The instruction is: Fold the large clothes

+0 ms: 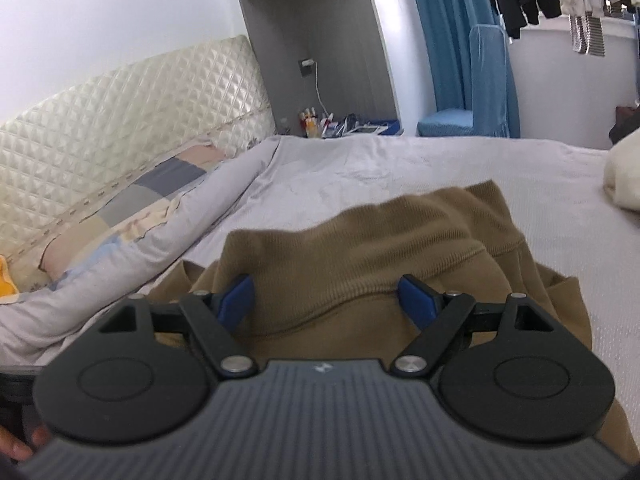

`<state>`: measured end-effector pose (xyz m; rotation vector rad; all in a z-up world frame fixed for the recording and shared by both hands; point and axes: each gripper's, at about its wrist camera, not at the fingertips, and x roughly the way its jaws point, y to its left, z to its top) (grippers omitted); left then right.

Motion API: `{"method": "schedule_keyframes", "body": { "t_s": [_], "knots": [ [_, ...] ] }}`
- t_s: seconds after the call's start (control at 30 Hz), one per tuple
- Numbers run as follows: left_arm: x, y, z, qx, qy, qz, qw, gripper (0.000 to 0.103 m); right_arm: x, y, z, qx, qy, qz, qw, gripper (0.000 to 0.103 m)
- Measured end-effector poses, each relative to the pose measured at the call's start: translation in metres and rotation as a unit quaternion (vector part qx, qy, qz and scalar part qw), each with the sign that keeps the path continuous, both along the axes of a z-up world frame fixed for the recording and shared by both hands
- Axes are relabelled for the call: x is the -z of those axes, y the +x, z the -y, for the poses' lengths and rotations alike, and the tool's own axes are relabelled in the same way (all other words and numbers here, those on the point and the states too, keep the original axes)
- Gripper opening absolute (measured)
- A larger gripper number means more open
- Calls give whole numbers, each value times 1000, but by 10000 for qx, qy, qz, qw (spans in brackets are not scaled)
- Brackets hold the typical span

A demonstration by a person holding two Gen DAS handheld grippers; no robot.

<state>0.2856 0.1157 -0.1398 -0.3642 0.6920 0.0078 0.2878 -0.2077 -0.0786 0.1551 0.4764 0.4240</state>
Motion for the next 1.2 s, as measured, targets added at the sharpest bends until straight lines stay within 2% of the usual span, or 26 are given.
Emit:
{"method": "schedule_keyframes", "body": {
  "t_s": [0.07, 0.13, 0.3, 0.4, 0.5, 0.53, 0.57, 0.6, 0.67, 0.7, 0.73, 0.9, 1.03, 1.2],
  "knots": [
    [-2, 0, 0, -43, 58, 33, 10000, 21, -1, 0, -3, 58, -57, 112, 9999, 82],
    [-3, -2, -2, -86, 36, 79, 9999, 15, -3, -3, -7, 162, -154, 330, 9992, 82],
    [-7, -7, -6, -140, -102, 181, 9997, 12, -14, -14, -25, -71, -244, 721, 9971, 81],
    [-8, -8, -11, -177, -221, 223, 9994, 11, -17, -22, -36, -564, -185, 771, 9953, 80],
    [-11, -10, -11, -196, -217, 267, 9992, 10, -10, -20, -60, -794, -735, 558, 9926, 79],
    [-11, -11, -12, -207, -228, 288, 9991, 10, -4, -18, -68, -869, -945, 459, 9907, 73],
    [-11, -12, -12, -221, -236, 309, 9990, 9, 1, -16, -73, -785, -1101, 468, 9897, 61],
    [-11, -12, -12, -252, -248, 341, 9988, 9, 6, -11, -79, -676, -1312, 421, 9881, 56],
    [-12, -12, -15, -285, -311, 436, 9982, 9, 10, 1, -83, -550, -1399, 233, 9884, 28],
    [-13, -11, -15, -305, -339, 460, 9979, 9, 10, 6, -83, -484, -1394, 144, 9890, 26],
    [-15, -10, -16, -317, -362, 490, 9976, 9, 7, 10, -83, -484, -1362, 98, 9895, 19],
    [-34, 3, -17, -459, -424, 774, 9950, 8, -22, 20, -77, -305, -1111, 300, 9929, 16],
    [-51, 28, -14, -532, -243, 960, 9937, 8, -38, 39, -72, -143, -870, 374, 9954, 16],
    [-47, 73, -17, -615, -179, 822, 9946, 8, -32, 82, -81, 30, -852, 265, 9960, 16]
  ]
}}
